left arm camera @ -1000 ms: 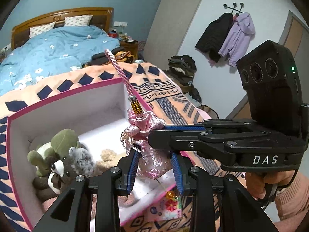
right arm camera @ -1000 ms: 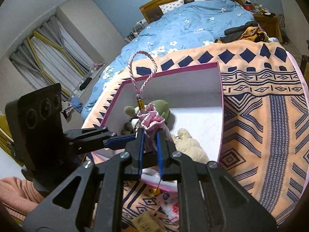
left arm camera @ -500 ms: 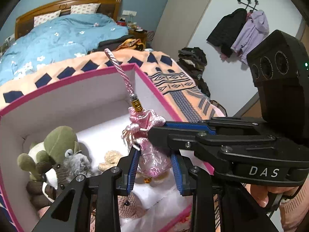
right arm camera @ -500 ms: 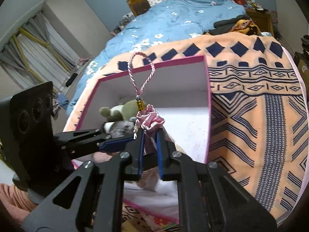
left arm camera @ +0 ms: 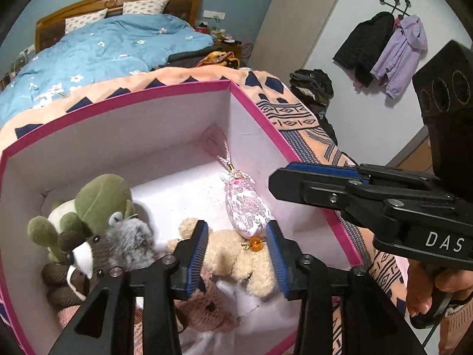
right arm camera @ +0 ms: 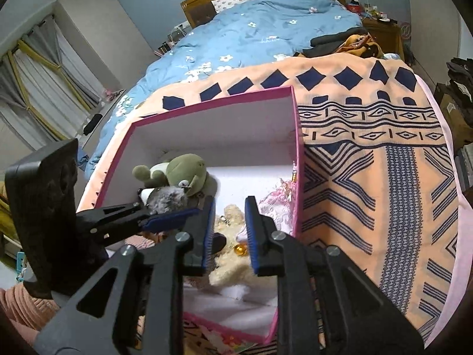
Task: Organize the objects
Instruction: 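Move the right gripper back to the pink flower tissue pack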
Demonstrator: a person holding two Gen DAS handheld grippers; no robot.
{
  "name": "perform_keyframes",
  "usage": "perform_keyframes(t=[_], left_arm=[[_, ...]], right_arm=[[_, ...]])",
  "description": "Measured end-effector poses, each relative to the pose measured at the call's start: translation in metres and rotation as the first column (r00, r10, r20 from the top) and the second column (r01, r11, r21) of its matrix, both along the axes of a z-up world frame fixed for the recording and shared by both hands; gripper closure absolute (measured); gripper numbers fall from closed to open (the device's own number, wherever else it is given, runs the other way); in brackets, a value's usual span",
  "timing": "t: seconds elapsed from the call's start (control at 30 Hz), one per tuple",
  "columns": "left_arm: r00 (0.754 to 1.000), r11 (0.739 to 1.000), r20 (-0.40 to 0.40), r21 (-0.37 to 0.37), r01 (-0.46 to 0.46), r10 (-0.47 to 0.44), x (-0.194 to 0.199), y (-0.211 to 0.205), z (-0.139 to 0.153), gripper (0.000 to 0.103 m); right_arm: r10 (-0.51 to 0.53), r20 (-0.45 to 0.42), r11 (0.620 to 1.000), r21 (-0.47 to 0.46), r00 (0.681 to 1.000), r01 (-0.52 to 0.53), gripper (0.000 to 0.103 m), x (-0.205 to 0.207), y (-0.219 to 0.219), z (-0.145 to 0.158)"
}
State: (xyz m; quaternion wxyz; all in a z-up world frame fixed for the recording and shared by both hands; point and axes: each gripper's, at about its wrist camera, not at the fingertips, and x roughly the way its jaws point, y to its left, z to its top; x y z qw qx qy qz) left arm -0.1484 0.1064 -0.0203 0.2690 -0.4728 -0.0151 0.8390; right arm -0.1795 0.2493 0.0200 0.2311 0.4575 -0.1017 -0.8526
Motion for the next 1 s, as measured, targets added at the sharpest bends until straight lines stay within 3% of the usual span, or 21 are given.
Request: perform_keyframes(t=[0.2, 0.33, 0.5, 0.83, 1.0], left_arm=[[0.998, 1.0, -0.051, 0.022, -0.022, 0.023, 0.018, -0.015, 0.015, 0.046], [0.995, 0.999, -0.09, 0.036, -0.027, 0.03, 0.034, -0.023, 0.028, 0.037], [0.992, 0.999, -0.124, 0.03, -0.009, 0.013, 0.057, -0.029, 0.035, 0.026], [0.99, 0.996, -0.124, 0.044, 0.078, -0.072, 0.108, -0.032, 0.029, 0.025], [0.994, 0.994, -0.034, 0.022, 0.108, -0.107, 0.12, -0.022, -0.002, 0.026]], right_arm=[[0.024, -0.004, 0.998, -0.052, 1.0, -0.024, 0.078, 0.019, 0.003, 0.004], [0.04, -0.013, 0.995, -0.095, 0.999, -0.042, 0.068, 0.037, 0.006, 0.01], [0.055, -0.019, 0.988, -0.146, 0.998, -0.057, 0.066, 0.063, 0.01, 0.013], [0.06, 0.036, 0.978, -0.202, 0.998, -0.052, 0.066, 0.107, 0.021, -0.006], [0.038, 0.131, 0.984, -0.178, 0.991, -0.014, 0.065, 0.116, 0.027, -0.038]])
